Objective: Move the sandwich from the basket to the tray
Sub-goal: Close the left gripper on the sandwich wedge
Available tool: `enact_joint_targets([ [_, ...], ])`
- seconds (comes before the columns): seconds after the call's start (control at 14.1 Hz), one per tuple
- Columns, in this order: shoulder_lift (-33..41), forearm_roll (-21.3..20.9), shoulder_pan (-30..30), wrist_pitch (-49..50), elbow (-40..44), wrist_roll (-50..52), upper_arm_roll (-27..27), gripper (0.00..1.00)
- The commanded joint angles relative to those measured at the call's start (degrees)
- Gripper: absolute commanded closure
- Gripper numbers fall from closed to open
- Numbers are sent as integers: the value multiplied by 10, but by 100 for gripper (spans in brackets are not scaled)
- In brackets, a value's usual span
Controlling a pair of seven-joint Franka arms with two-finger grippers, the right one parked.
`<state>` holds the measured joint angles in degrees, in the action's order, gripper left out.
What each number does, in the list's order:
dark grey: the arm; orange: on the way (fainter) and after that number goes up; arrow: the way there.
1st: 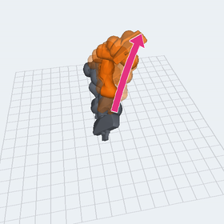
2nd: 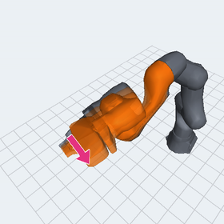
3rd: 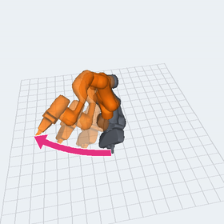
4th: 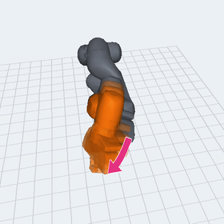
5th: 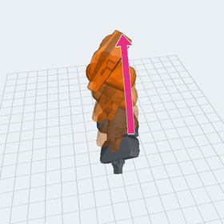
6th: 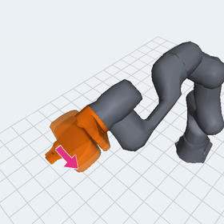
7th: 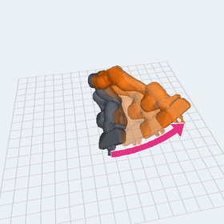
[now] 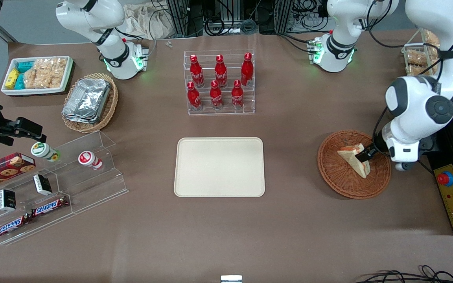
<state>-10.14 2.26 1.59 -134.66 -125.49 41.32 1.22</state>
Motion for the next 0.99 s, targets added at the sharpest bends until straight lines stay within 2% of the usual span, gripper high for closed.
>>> enact_joint_targets([
  [0.0, -18, 1, -4, -26, -5, 12, -3, 0],
  [0.35, -64, -2, -3, -73, -12, 11, -3, 0],
  [0.42, -69, -2, -3, -74, -11, 11, -3, 4],
  [0.49, -68, -2, -3, -74, -11, 10, -4, 34],
  [0.57, -66, -2, -4, -74, -11, 10, -4, 70],
  [0.64, -66, -2, -3, -74, -11, 10, -4, 90],
  [0.71, -65, -2, -4, -72, -11, 10, -4, 98],
  [0.92, -37, -2, -4, -34, -7, 6, -4, 100],
])
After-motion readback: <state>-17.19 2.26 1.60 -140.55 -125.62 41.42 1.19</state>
